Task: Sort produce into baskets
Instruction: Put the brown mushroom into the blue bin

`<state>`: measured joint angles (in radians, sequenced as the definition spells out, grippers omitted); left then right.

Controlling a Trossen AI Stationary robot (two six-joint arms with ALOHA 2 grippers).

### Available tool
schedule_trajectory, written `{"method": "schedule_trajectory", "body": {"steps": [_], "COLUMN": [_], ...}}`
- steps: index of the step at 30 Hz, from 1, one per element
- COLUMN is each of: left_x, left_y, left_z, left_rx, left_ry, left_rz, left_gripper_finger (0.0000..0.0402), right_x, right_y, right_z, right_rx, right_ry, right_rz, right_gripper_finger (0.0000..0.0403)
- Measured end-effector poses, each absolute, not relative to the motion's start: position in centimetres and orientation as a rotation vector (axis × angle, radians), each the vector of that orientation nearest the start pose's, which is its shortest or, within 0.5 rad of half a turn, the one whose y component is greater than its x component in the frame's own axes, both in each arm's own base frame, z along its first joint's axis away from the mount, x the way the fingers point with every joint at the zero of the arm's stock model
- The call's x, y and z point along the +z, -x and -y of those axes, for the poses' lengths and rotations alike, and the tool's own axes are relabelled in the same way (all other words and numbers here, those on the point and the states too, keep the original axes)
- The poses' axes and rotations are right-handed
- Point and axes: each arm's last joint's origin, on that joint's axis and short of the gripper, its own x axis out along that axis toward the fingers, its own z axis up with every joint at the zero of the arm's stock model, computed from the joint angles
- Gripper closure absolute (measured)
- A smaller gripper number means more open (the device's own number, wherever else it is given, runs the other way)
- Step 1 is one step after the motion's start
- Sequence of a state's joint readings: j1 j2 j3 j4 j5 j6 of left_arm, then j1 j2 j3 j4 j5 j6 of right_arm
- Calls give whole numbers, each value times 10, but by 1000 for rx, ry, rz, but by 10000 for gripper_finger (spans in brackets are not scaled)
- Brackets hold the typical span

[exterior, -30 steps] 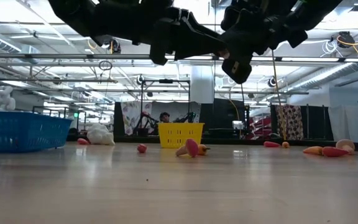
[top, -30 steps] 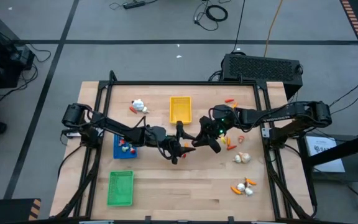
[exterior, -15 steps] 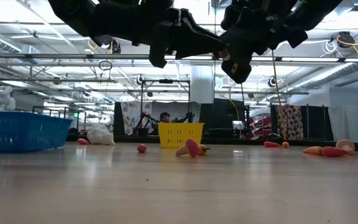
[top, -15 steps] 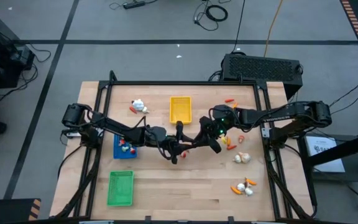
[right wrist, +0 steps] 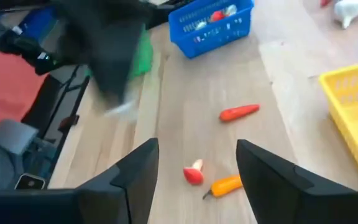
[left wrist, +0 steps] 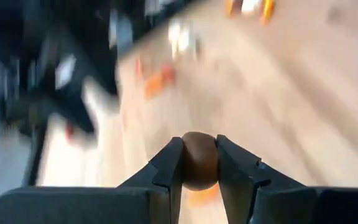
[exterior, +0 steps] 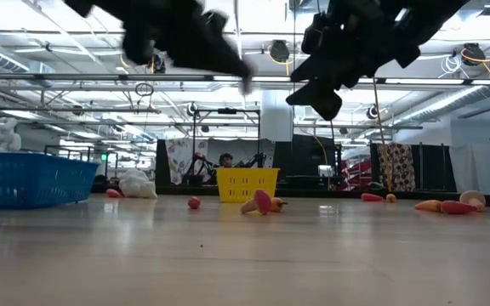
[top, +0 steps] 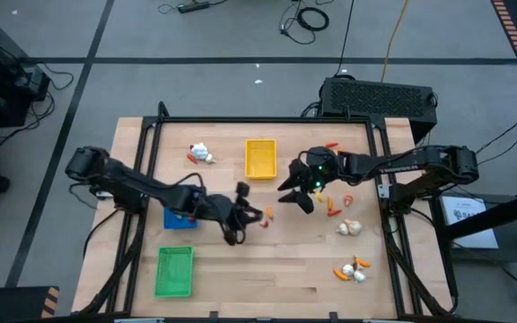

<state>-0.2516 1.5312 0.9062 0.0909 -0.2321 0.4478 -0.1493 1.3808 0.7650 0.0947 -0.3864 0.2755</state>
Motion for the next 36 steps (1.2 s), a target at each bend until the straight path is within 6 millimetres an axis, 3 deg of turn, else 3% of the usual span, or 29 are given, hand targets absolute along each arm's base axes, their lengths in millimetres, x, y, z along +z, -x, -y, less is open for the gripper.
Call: {"method": "schedule_trajectory", "body": {"steps": [8, 13, 17, 28, 36], "left_x": [242, 254, 258, 228, 214], "left_y": [-247, -204, -180, -159, -156], "left_z": [73, 64, 56, 50, 50], "left_rx": [9, 150, 251, 285, 307], "left_ry": [-337, -185, -87, 2, 49], "left_rz": [-868, -1016, -1089, -1229, -1263], "left_gripper_finger": [317, 317, 317, 317, 313], "right_x": [223, 224, 224, 223, 230], "right_y": [-286, -287, -287, -289, -292], "right_z": [32, 28, 22, -2, 2], "right_rx": [132, 123, 142, 67, 74], "right_ry": [-363, -328, -320, -230, -164], "right_rz": [-528, -518, -519, -518, -437], "right_gripper_finger": [197, 197, 197, 197, 197]}}
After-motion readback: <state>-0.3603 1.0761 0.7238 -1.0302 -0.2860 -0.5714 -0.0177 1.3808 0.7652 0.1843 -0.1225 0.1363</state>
